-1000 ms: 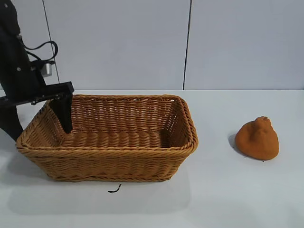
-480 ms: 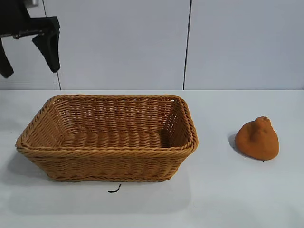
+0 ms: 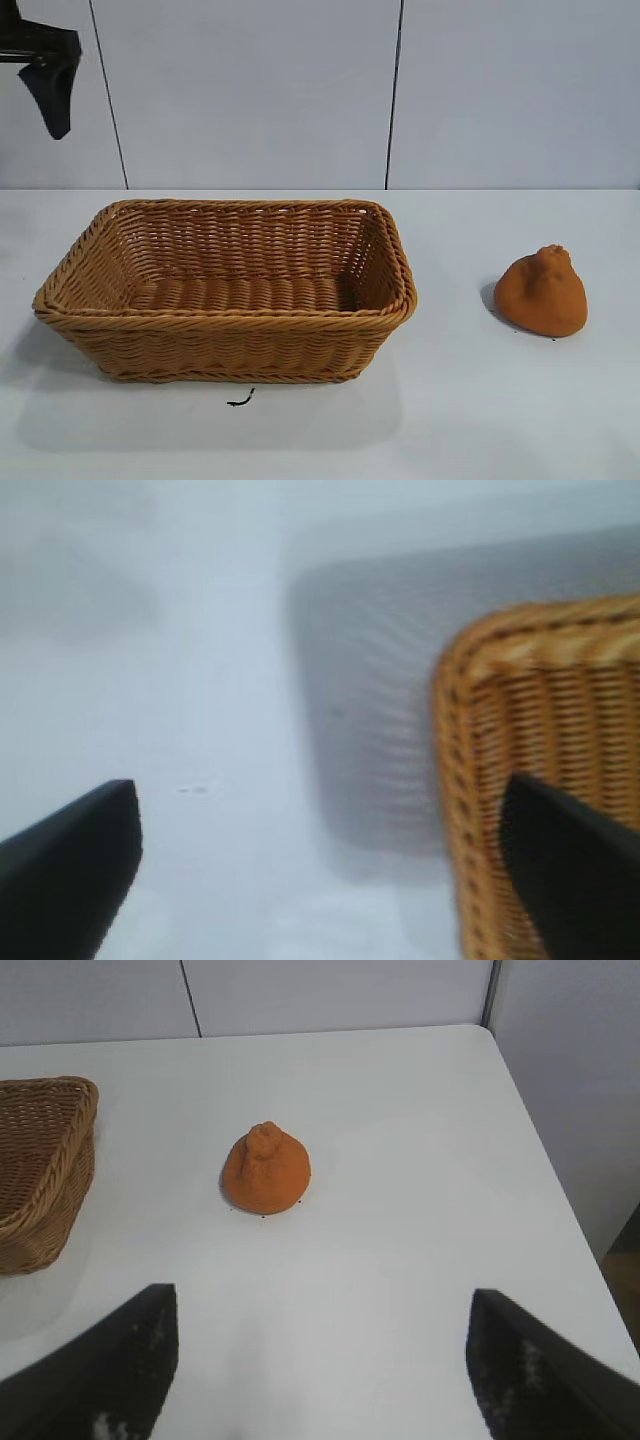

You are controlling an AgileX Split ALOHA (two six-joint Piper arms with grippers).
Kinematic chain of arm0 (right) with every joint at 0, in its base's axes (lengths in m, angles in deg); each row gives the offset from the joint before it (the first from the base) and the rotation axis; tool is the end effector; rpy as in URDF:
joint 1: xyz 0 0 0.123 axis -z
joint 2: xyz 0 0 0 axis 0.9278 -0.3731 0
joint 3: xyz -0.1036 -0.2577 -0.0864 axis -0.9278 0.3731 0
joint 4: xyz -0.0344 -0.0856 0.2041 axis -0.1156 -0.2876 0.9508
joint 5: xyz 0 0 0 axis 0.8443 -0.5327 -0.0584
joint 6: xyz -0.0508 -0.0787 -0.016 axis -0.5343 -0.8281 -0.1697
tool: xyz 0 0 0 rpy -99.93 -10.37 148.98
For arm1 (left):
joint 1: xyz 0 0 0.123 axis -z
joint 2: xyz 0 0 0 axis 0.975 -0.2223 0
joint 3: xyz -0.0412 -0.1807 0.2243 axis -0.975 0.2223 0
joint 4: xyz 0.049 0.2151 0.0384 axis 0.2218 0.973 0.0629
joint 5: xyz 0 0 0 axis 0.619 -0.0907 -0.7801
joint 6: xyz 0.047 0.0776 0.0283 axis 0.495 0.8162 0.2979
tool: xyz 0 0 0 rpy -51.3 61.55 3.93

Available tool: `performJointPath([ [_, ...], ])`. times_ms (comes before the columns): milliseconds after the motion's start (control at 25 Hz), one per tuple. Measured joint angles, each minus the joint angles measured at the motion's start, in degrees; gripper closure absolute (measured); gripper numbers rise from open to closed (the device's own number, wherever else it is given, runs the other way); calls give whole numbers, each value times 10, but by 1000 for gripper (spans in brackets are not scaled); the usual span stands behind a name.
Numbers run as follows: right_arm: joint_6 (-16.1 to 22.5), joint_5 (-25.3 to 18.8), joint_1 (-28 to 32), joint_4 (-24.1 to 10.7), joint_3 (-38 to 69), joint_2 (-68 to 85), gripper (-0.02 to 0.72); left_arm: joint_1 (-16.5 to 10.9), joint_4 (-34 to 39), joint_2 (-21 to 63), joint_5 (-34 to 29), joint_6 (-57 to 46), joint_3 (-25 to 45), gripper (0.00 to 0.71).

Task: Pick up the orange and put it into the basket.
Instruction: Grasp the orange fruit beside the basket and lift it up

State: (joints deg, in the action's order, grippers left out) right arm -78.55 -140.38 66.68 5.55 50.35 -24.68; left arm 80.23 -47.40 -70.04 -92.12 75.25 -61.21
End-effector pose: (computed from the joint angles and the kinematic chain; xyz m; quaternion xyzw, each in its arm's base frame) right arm -0.0293 -0.0082 0.2618 0.0220 0.8437 -0.0196 0.5361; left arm 0.3963 -0.0150 0.2864 0.0129 0.9904 0.0277 0.1347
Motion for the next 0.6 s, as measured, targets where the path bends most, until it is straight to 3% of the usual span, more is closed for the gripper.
performJointPath([
  [240,0,0,0,0,0,0,159,-66,-13,0,0,1,0,16],
  [600,0,0,0,0,0,0,159,-67,-36,3,-1,7,5,15],
])
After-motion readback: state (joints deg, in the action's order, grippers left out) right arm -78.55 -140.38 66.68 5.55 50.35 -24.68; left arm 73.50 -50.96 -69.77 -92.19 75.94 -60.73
